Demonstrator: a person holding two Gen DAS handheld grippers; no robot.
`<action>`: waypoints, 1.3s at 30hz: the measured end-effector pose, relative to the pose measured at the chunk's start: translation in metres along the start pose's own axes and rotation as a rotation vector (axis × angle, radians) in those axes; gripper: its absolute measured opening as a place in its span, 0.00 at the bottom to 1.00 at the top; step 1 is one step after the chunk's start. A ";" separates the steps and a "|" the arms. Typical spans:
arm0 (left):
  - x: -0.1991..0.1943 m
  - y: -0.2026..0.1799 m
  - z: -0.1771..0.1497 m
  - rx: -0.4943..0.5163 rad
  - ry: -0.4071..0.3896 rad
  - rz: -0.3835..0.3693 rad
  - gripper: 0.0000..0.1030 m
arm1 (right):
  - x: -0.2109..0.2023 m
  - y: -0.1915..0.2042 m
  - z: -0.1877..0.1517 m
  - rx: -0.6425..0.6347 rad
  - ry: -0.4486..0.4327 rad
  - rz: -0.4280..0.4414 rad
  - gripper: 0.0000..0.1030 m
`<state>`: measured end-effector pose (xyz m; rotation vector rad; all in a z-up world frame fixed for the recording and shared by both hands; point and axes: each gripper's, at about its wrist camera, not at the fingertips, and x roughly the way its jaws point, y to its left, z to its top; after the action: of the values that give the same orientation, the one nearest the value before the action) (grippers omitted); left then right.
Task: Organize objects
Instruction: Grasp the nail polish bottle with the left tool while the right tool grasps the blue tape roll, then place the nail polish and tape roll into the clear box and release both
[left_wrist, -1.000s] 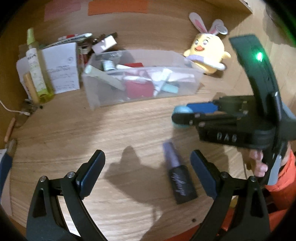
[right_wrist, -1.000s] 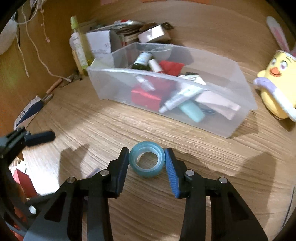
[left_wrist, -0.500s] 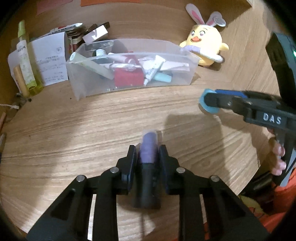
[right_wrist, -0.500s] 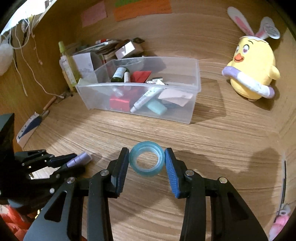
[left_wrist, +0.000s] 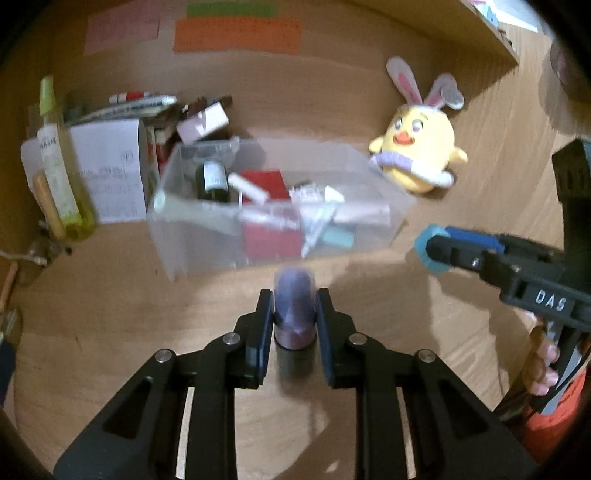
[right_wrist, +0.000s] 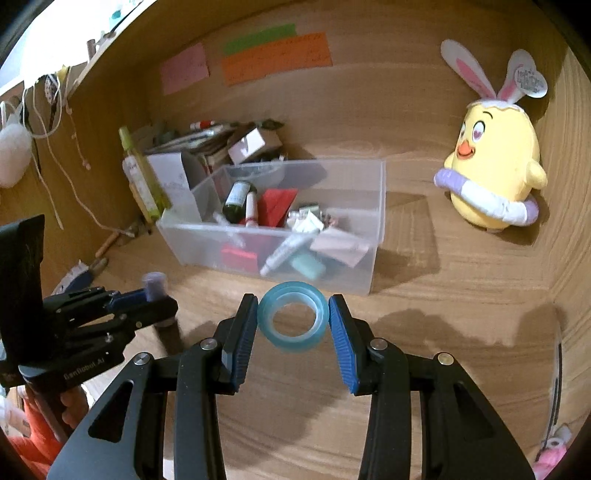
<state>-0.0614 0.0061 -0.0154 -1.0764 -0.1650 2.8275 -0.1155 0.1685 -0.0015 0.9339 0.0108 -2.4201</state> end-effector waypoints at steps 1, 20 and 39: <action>-0.001 0.001 0.005 -0.002 -0.010 0.000 0.22 | 0.000 -0.001 0.003 0.004 -0.006 0.003 0.35; 0.002 0.005 0.105 -0.002 -0.140 -0.031 0.22 | 0.028 -0.008 0.074 0.018 -0.078 -0.009 0.35; 0.077 0.032 0.113 -0.081 0.022 0.004 0.52 | 0.100 -0.005 0.070 -0.051 0.082 -0.098 0.39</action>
<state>-0.1966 -0.0211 0.0137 -1.1250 -0.2780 2.8338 -0.2228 0.1111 -0.0112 1.0307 0.1508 -2.4567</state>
